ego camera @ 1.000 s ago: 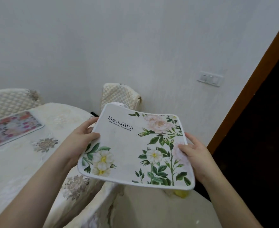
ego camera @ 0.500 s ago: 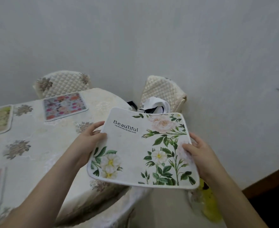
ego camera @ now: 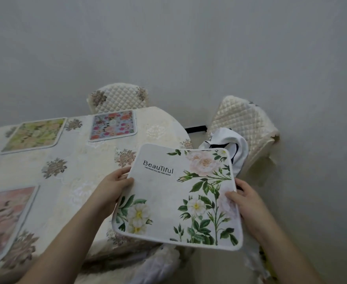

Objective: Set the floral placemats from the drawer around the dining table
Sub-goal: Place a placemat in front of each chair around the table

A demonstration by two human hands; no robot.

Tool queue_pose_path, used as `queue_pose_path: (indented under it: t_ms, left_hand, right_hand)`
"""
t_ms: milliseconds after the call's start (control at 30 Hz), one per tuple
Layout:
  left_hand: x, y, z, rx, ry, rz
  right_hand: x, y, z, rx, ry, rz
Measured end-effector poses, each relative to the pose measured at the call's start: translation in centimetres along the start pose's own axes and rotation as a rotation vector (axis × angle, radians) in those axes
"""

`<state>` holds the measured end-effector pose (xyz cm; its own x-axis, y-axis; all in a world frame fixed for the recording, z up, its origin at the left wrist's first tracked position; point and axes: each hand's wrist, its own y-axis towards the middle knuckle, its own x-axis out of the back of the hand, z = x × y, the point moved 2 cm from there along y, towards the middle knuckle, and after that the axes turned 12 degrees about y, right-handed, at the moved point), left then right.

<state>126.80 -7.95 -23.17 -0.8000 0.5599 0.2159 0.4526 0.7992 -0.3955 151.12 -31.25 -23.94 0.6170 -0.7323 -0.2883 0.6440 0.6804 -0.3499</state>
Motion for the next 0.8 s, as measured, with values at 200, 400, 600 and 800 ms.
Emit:
queue_pose_path:
  t_ms: [200,400,600,800]
  left_hand:
    - [0.0,0.8,0.3,0.034,-0.018,-0.118]
    - [2.5,3.1,2.3,0.093,-0.033,-0.240]
    - [6.1,6.7,5.6,0.168,-0.043,-0.336]
    - [11.0,9.6,8.9,0.224,-0.049,-0.387]
  right_hand:
    - [0.1,5.5,-1.2,-0.068,-0.076,0.084]
    - [-3.0,10.2,-3.2,-0.127,-0.153,0.173]
    - [-7.7,14.9,-6.4,-0.210,-0.279,0.213]
    - [-13.4,18.2,-9.6,-0.262,-0.340,0.250]
